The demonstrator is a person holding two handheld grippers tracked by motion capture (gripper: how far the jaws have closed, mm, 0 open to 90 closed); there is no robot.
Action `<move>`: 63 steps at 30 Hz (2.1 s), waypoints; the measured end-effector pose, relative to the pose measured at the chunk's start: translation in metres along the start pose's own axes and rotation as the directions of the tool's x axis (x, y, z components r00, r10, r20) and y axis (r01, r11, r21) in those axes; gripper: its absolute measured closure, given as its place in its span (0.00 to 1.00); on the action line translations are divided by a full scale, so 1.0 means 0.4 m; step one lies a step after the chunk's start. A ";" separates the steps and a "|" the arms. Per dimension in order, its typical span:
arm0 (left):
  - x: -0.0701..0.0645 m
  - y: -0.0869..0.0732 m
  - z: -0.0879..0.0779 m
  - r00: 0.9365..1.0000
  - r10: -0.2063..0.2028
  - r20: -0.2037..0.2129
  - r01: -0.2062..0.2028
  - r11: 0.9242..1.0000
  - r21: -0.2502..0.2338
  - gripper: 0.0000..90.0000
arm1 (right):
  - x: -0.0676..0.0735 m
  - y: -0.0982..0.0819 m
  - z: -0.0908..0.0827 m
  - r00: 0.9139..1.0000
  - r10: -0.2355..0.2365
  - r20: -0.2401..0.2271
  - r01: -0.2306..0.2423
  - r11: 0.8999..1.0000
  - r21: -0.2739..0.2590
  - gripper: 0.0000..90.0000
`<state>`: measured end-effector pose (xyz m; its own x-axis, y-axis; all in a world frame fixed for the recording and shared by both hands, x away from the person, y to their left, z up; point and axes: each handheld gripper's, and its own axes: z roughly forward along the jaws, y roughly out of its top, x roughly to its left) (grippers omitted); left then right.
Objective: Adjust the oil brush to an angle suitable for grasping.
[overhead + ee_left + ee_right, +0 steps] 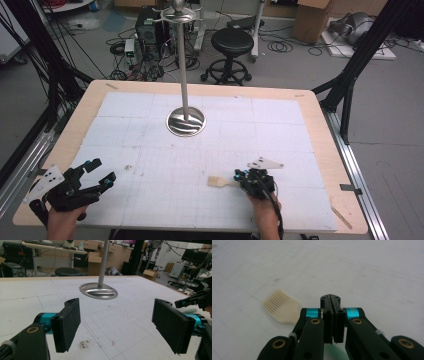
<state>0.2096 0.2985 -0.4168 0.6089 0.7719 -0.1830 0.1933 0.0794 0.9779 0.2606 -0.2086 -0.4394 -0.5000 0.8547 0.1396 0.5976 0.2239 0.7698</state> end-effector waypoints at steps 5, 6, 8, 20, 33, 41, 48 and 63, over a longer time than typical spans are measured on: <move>-0.002 0.001 0.002 1.000 0.004 0.001 -0.004 1.000 0.002 0.26 | -0.073 -0.032 -0.075 0.992 0.043 0.116 -0.043 0.999 -0.005 0.99; -0.002 0.001 0.002 1.000 0.006 0.003 -0.006 1.000 0.002 0.26 | -0.090 -0.041 -0.095 0.988 0.049 0.148 -0.050 0.999 0.000 0.99; -0.002 0.000 0.003 1.000 0.004 0.003 -0.004 1.000 0.004 0.26 | -0.137 -0.081 -0.148 0.973 0.099 0.209 -0.102 0.995 0.004 0.99; -0.002 0.000 0.005 1.000 0.006 0.000 -0.006 1.000 0.006 0.26 | -0.132 -0.116 -0.159 0.974 0.099 0.205 -0.112 0.992 0.053 0.99; 0.001 0.000 0.004 1.000 0.003 -0.001 -0.003 1.000 0.004 0.26 | -0.029 -0.052 -0.052 0.992 0.056 0.116 -0.064 0.996 0.064 0.99; 0.004 0.001 0.001 1.000 -0.004 -0.002 0.004 1.000 -0.002 0.26 | 0.030 0.010 0.036 0.997 0.015 0.078 -0.022 0.996 0.082 0.99; 0.007 0.001 0.000 1.000 -0.004 0.000 0.004 1.000 -0.001 0.26 | 0.060 0.050 0.087 0.998 0.004 0.060 -0.009 0.995 0.097 0.99; 0.003 -0.001 0.007 1.000 0.004 0.009 -0.004 1.000 0.011 0.26 | 0.129 0.079 0.144 0.999 -0.004 -0.042 0.008 0.995 0.099 0.99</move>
<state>0.2123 0.2978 -0.4176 0.6164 0.7665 -0.1804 0.1993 0.0697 0.9775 0.2898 -0.1307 -0.4437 -0.5285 0.8331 0.1629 0.6528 0.2762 0.7053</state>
